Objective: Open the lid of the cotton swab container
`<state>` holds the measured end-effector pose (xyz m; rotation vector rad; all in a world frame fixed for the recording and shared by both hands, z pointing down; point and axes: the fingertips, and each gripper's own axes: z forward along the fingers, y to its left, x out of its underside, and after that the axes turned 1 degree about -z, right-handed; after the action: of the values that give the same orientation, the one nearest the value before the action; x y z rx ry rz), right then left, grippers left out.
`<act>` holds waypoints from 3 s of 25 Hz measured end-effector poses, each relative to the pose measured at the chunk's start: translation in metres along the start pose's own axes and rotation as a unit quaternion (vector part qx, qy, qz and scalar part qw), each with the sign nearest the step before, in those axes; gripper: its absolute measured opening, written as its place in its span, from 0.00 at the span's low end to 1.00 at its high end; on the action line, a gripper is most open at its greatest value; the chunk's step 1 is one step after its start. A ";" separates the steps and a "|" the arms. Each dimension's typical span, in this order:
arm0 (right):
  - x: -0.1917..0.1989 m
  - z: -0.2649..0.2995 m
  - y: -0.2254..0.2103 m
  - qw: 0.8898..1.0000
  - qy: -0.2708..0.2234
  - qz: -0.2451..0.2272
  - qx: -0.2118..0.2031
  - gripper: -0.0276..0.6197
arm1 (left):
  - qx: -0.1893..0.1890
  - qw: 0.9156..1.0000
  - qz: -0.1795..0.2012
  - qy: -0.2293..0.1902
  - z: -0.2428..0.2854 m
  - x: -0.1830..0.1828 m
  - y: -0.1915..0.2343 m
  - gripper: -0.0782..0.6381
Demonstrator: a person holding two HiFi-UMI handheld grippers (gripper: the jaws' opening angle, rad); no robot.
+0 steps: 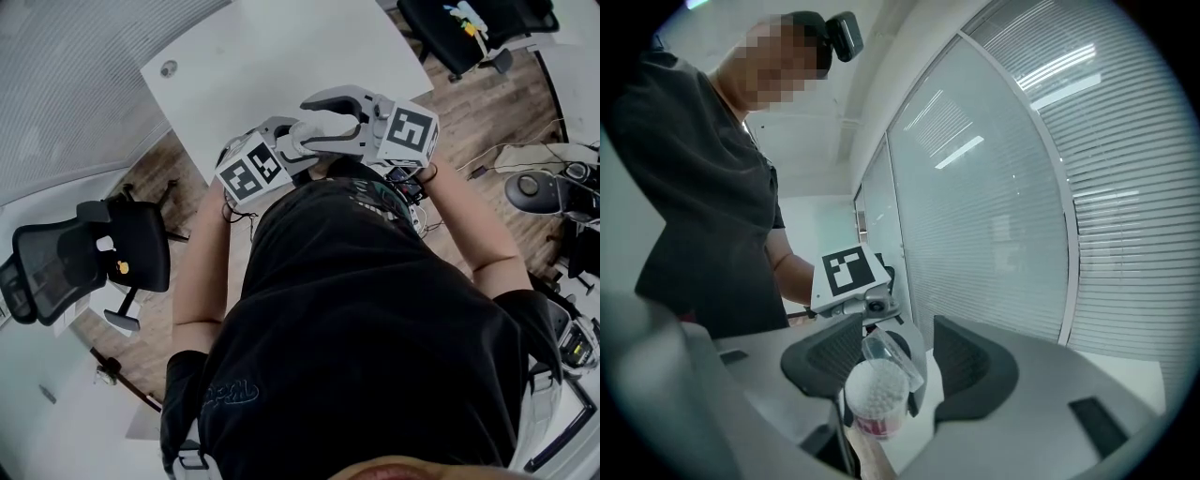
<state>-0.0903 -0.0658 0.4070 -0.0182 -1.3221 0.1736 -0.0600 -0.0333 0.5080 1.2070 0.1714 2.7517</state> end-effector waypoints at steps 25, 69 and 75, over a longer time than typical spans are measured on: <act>0.022 0.018 -0.041 0.998 0.016 0.032 0.055 0.40 | 0.027 0.999 0.026 -0.010 -0.017 -0.003 -0.019 0.47; 0.049 -0.024 -0.061 0.990 0.014 0.032 0.140 0.08 | -0.179 0.972 -0.121 -0.090 -0.023 -0.014 0.046 0.47; 0.057 -0.038 -0.079 0.991 0.017 0.036 0.131 0.08 | -0.224 0.957 -0.161 -0.086 -0.013 -0.019 0.064 0.47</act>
<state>-0.0310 -0.1332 0.4608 0.1532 -1.2570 0.4053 -0.0615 -0.1000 0.4956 1.1602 -0.2428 2.2276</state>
